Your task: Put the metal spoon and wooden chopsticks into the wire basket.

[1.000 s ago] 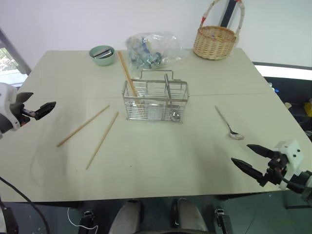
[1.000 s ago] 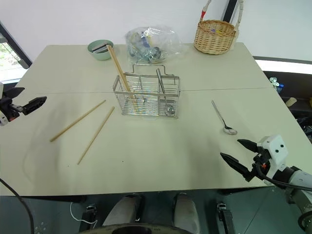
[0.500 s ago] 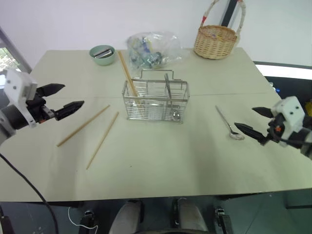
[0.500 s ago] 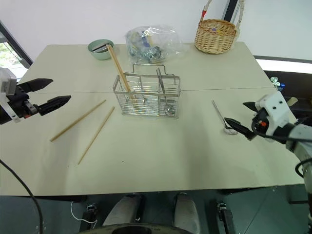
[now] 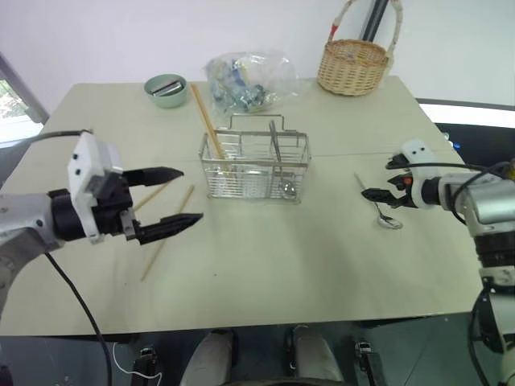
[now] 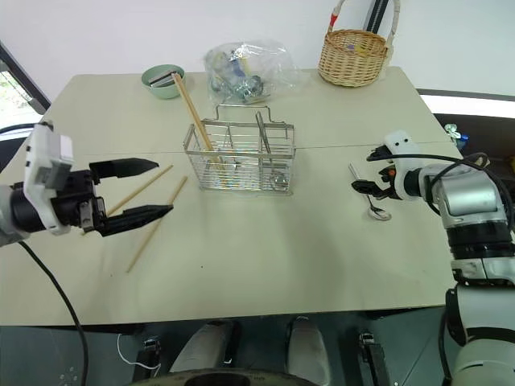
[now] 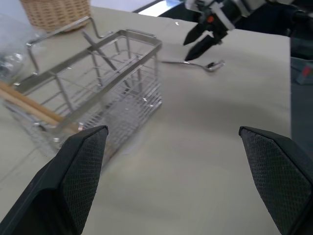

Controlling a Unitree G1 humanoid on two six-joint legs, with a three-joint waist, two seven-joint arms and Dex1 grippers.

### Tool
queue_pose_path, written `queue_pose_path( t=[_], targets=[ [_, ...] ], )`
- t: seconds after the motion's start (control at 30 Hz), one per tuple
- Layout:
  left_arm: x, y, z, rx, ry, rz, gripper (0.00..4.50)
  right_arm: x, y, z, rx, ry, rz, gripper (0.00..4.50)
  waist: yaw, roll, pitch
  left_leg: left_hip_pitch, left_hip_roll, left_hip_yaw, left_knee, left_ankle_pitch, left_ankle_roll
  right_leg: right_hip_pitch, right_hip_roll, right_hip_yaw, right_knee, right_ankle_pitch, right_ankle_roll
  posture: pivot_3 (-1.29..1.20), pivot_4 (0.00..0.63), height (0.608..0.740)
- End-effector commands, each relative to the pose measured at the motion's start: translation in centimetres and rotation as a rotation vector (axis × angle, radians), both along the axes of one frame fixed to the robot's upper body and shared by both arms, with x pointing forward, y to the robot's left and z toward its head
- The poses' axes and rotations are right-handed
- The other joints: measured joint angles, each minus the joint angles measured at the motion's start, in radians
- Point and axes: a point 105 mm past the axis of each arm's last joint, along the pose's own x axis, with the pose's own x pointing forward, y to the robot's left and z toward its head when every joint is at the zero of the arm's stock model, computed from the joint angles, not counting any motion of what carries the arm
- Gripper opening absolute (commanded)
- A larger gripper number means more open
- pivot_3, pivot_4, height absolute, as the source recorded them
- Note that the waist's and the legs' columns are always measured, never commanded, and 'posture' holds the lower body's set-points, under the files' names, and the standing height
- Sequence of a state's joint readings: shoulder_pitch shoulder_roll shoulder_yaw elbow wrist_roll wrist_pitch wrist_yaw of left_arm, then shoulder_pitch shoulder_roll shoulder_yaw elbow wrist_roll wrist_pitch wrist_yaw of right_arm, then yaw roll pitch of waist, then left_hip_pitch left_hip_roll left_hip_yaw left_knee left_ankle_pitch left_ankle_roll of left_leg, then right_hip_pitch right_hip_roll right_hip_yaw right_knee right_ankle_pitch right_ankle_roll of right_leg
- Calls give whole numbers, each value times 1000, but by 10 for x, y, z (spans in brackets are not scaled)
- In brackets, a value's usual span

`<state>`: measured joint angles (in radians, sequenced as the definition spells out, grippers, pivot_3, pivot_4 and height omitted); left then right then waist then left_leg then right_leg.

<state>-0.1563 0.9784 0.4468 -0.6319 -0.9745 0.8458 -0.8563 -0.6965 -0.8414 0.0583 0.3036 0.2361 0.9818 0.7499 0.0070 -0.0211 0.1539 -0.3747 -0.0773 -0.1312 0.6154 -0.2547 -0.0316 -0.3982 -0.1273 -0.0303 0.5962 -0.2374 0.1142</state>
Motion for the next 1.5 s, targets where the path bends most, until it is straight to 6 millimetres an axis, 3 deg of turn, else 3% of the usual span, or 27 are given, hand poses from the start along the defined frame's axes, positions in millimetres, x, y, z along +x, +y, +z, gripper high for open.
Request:
queue_pose_path(
  t=[0.03, 0.33, 0.37, 0.4, 0.63, 0.93, 1.03, 1.17, 1.33, 1.43, 1.5],
  targets=[
    [-10, -5, 7, 17, -35, -24, 4500, 6, -8, 3, -30, 10, -68, 4422, 2, 0, 0, 0, 0, 0, 0, 0, 0, 0, 0, 0, 0, 0, 0, 0, 150, 693],
    [-14, -11, 10, 11, -38, -29, 4500, 9, -8, -16, -1, 147, -116, 4422, -1, 1, 0, 0, 0, 0, 0, 0, 0, 0, 1, 0, 0, 0, 0, 0, 150, 693],
    [-15, -11, 9, 9, -39, -31, 4500, 9, -7, -18, -1, 158, -118, 3894, -3, 1, 0, 0, 0, 0, 0, 0, 0, 0, 1, 0, 0, 0, 0, 0, 150, 693],
    [-15, -12, 9, 8, -38, -31, 4500, 10, -7, -19, 2, 166, -121, 3655, -3, 1, 0, 1, 0, 0, 0, 0, 0, 0, 1, 0, 0, 0, 0, 0, 150, 693],
    [-16, -16, 10, -6, -43, -33, 4500, 12, -9, -22, 14, 188, -143, 150, -10, 0, 0, 1, 0, 0, 0, 0, 0, 1, 1, 0, 1, 0, 0, 0, 150, 693],
    [-11, -15, 15, -10, -55, -27, 4500, 17, -13, -18, 38, 146, -165, 57, -18, -1, -1, 1, 0, 0, 1, 0, 0, 2, 2, 0, 1, 0, 0, 0, 150, 693],
    [-7, -14, 18, -11, -67, -15, 4500, 29, -11, 6, 86, 13, -168, 57, -18, 0, 0, 1, 0, 0, 1, 0, 0, 1, 2, 1, 1, 1, 0, 0, 150, 693],
    [4, -8, 26, -29, -105, 35, 4500, 41, 18, 80, 255, -324, -48, 57, -22, 3, 2, 1, 0, 0, 1, 0, 0, 0, 2, 1, 1, 2, 3, 0, 150, 693],
    [12, -1, 33, -40, -129, 73, 4500, 14, 81, 155, 541, -601, 203, 57, -24, 3, 2, 1, 4, -1, -1, 0, 0, 0, 6, 1, 2, 3, 4, 0, 150, 693],
    [13, 0, 34, -36, -134, 76, 4500, 0, 115, 180, 711, -652, 300, 57, -21, 3, 2, 1, 5, -2, -1, 0, 0, -1, 7, 1, 2, 3, 2, 0, 150, 693],
    [14, 0, 35, -34, -137, 76, 4500, -7, 134, 185, 774, -656, 354, 57, -20, 3, 2, 1, 5, -2, 0, 0, -1, -1, 7, 1, 2, 4, 1, 0, 150, 693]
  ],
)
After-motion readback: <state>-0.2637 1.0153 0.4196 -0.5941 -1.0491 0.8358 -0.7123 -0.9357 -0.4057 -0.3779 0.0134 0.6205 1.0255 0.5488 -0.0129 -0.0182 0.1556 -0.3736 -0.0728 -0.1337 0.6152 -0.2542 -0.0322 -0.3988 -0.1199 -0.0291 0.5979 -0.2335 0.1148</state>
